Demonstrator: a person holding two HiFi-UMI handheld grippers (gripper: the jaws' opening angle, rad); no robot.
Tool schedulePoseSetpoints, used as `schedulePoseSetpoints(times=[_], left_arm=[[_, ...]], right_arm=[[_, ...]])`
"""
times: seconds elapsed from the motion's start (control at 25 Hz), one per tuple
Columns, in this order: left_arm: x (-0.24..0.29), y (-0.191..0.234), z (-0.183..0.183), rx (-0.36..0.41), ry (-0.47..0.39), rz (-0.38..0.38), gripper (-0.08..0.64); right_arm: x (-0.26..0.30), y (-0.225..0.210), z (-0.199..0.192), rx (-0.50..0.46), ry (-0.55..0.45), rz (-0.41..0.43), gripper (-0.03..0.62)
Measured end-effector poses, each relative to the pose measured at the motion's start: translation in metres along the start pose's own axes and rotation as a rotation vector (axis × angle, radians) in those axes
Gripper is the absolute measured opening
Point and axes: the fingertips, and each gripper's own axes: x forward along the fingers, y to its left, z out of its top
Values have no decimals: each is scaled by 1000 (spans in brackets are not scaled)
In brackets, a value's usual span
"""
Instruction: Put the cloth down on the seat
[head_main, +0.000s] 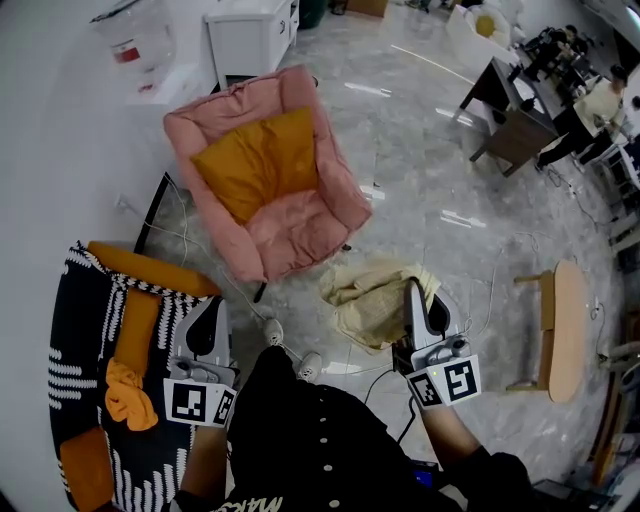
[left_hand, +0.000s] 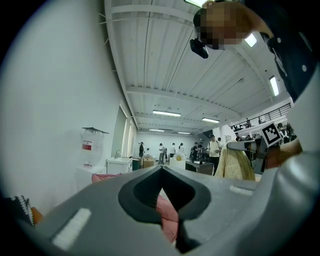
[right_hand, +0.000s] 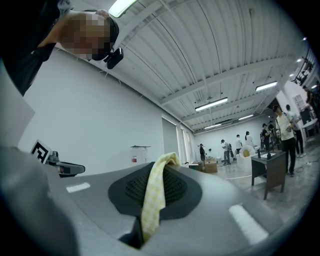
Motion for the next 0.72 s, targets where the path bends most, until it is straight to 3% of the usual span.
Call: schedulePoseSetpoints(times=[0.72], left_arm=[[83, 34, -3, 20, -17, -24, 0]], right_arm=[[74, -28, -5, -24, -9, -13, 40]])
